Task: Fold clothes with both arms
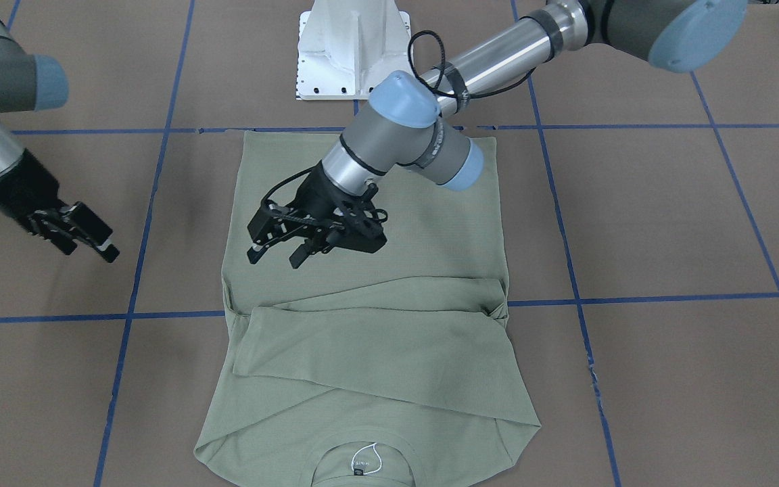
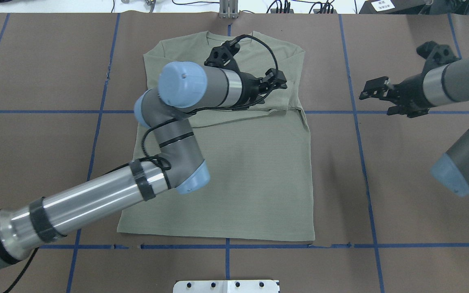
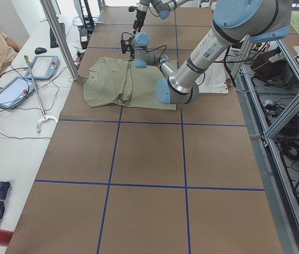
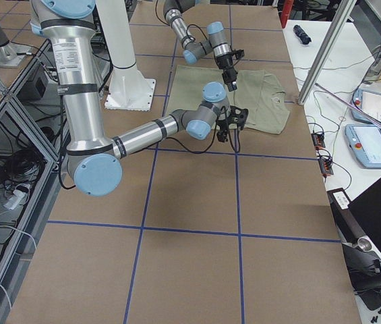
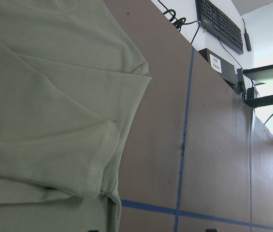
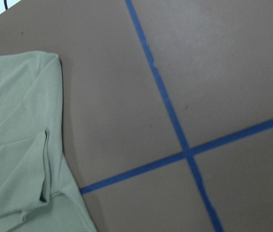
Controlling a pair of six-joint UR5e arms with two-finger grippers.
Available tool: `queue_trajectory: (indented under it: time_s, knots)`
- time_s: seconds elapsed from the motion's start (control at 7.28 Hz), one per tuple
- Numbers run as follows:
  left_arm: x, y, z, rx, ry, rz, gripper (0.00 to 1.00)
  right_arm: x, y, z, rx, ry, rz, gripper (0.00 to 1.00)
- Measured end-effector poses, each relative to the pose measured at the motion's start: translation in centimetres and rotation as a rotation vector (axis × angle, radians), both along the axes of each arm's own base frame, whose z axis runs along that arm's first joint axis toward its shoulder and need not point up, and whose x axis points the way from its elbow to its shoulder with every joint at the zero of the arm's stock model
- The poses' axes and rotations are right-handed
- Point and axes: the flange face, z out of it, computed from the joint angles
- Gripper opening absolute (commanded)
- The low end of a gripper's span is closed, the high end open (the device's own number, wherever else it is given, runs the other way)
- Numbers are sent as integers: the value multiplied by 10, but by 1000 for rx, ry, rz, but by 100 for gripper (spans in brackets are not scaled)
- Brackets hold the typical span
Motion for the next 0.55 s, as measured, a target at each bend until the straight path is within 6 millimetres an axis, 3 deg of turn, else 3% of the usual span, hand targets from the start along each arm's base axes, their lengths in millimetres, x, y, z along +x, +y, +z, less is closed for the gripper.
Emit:
queue_trajectory:
  time_s: [0.41, 0.55]
  knots:
    - [-115, 39, 71, 2, -34, 98, 72, -81, 97, -50, -106, -105, 67, 99]
    - [-137, 46, 84, 1, -56, 123, 72, -106, 135, -64, -127, -100, 86, 99]
